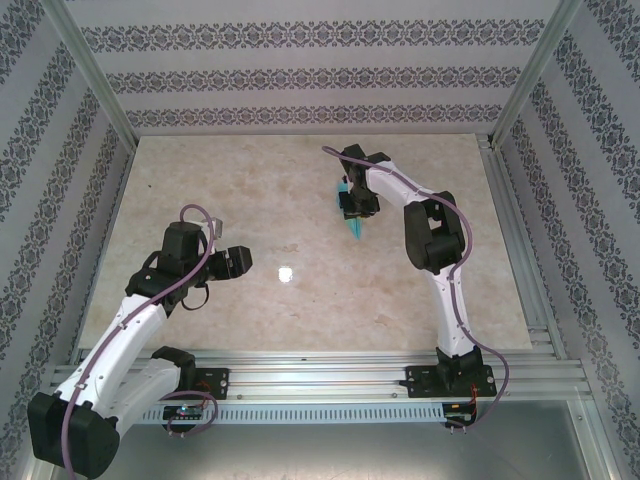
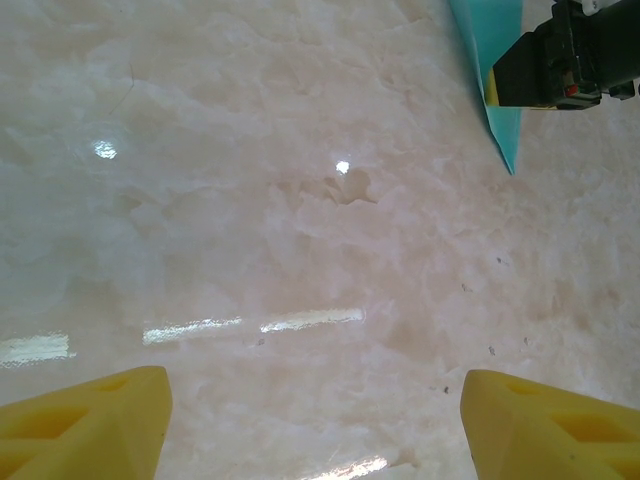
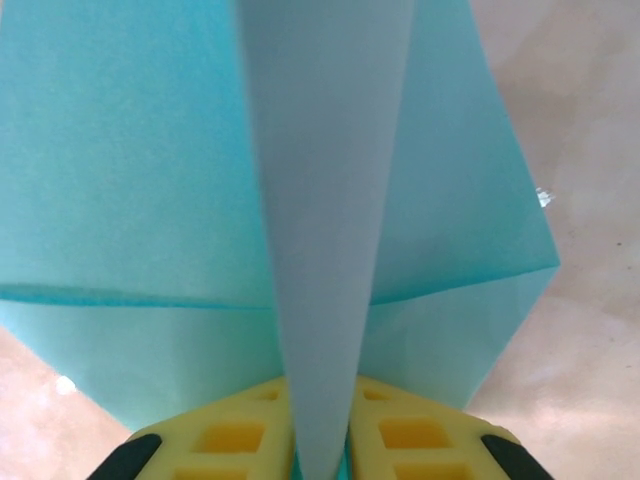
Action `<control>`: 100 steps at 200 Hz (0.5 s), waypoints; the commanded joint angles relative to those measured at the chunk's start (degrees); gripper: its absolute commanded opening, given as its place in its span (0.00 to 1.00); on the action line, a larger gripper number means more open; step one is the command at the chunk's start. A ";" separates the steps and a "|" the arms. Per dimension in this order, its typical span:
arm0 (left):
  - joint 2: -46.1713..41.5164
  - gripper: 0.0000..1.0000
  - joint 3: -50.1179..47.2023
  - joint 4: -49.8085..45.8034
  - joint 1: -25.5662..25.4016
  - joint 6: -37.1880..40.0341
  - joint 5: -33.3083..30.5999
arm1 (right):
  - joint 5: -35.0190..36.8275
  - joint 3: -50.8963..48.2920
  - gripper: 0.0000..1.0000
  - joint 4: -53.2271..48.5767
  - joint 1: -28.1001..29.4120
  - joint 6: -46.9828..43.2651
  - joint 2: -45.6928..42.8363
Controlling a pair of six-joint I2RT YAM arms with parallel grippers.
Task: Fold a paper plane with a square sheet of paper (fold left side to right side)
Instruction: Place the paper plane at the center of the table.
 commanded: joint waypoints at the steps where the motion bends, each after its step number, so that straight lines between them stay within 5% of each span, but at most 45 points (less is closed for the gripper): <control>1: 0.03 0.76 -0.30 -0.33 0.63 1.26 -0.30 | 1.20 1.57 0.21 -2.32 -0.12 -0.16 -3.55; 100: -0.27 0.79 0.00 -0.22 0.63 1.28 -1.60 | 7.35 1.20 0.35 -7.41 2.32 -0.16 -15.05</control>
